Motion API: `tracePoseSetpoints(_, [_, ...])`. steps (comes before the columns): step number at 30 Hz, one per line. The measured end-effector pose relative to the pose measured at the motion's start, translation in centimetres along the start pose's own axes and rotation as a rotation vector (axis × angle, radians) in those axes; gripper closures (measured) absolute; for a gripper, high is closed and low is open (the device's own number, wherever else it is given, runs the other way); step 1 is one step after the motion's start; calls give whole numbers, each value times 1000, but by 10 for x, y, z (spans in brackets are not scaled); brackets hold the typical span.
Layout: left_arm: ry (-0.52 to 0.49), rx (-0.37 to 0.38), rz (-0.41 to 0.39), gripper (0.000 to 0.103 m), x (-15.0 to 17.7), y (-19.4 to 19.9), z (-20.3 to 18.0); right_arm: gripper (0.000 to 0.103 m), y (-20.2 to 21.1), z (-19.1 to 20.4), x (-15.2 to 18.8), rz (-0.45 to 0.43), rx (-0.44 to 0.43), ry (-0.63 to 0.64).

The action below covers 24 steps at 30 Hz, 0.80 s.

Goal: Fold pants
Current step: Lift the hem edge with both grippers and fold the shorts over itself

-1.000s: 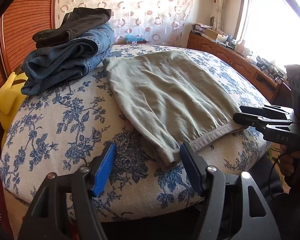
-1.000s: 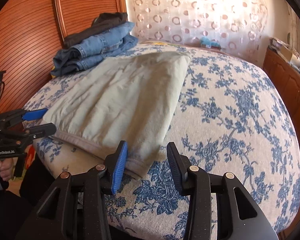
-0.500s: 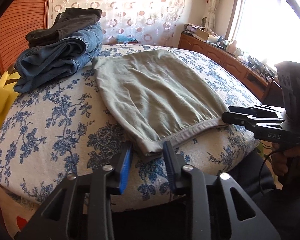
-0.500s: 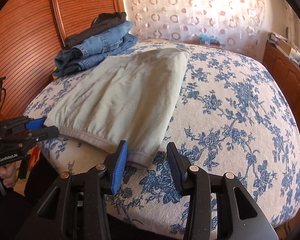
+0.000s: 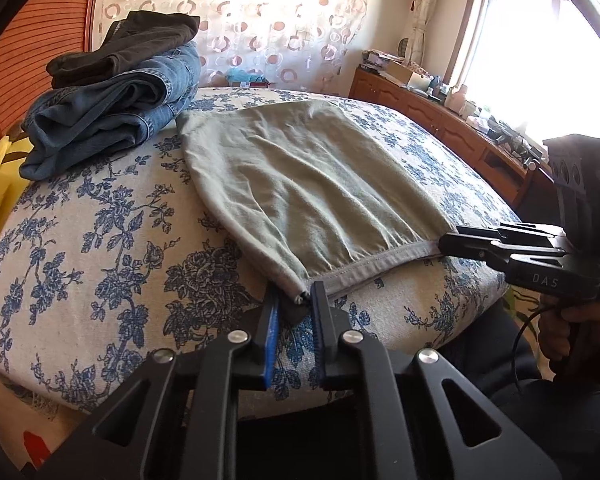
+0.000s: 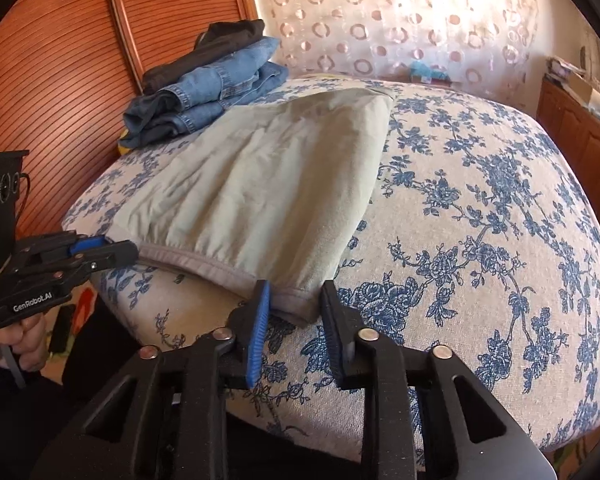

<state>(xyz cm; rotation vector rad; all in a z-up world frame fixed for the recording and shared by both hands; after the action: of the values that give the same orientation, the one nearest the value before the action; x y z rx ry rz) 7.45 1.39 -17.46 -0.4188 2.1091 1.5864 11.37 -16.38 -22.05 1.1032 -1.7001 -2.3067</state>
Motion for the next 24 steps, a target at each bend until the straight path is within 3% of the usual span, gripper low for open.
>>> tracePoseSetpoints(3, [-5, 10, 12, 96, 4, 3, -4, 92, 4, 0, 1, -2, -31, -6])
tracePoseSetpoints(10, [-23, 27, 0, 97, 9, 22, -11, 93, 23, 7, 7, -12, -85, -3])
tracePoseSetpoints(24, [-25, 14, -82, 97, -28, 42, -9, 93, 55, 16, -17, -112, -95, 36])
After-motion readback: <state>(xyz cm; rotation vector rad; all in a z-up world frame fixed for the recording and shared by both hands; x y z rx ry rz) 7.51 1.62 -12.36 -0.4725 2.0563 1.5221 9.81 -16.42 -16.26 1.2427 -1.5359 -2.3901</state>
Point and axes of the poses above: each gripper's, at about its wrist camera, not at the fingertips, and y roughly against the way its jaws point, z to its left, x to its underside, the point moved 10 cm from there along -y, roughly the way its jaws point, and after that the axes turned 13 degrees about z, right-handed, at the moved point
